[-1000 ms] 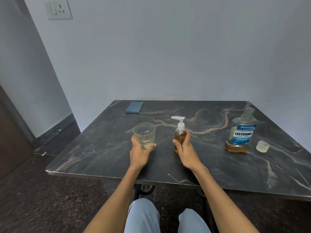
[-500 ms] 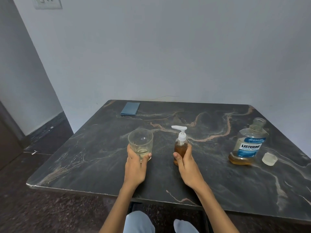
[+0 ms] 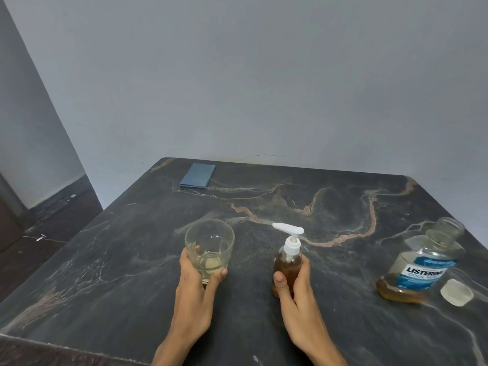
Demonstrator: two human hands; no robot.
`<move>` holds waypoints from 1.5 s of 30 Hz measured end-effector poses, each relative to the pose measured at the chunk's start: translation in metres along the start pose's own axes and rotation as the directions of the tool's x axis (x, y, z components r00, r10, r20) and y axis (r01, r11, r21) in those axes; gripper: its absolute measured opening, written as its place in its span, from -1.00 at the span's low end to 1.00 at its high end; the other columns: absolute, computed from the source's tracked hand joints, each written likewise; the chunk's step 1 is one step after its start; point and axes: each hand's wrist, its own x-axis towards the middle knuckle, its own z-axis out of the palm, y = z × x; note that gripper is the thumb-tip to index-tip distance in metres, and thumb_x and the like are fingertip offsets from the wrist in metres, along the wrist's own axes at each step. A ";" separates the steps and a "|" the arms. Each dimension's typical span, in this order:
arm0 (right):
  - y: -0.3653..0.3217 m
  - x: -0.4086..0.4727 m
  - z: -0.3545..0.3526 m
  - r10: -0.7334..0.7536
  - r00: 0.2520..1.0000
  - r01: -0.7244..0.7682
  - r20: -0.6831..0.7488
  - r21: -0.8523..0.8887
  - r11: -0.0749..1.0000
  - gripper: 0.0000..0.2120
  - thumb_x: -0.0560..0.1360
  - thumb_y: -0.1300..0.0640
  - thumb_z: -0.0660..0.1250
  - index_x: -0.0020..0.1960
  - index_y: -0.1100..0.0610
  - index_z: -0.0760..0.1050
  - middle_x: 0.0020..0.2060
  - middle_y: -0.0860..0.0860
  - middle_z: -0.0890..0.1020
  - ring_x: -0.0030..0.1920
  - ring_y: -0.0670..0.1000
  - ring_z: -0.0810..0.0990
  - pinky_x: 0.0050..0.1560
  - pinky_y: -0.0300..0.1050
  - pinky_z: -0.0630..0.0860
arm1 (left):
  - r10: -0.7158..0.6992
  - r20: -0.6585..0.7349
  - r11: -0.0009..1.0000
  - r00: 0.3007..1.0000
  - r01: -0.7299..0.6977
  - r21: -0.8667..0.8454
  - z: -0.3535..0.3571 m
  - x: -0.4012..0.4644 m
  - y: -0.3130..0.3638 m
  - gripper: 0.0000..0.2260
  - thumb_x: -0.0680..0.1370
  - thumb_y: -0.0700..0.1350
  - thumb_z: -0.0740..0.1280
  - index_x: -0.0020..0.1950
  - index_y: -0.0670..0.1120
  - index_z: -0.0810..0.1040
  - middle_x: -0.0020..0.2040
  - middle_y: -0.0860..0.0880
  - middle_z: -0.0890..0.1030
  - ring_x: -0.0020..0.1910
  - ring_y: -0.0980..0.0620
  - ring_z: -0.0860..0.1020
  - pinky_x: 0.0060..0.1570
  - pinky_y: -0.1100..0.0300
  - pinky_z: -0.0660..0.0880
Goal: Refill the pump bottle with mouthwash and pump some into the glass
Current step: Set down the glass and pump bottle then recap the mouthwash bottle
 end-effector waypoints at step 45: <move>0.081 0.341 -0.024 -0.157 0.941 0.131 -0.301 -0.106 0.986 -0.58 0.52 -0.07 0.29 0.34 -0.03 0.35 0.09 -0.12 0.45 0.07 -0.02 0.53 0.05 -0.18 0.39 | 0.039 0.066 0.976 0.997 -0.052 0.210 0.132 0.303 -0.051 -0.41 0.56 -0.02 0.29 0.41 -0.22 0.06 0.39 -0.21 0.31 0.32 -0.20 0.38 0.20 0.09 0.31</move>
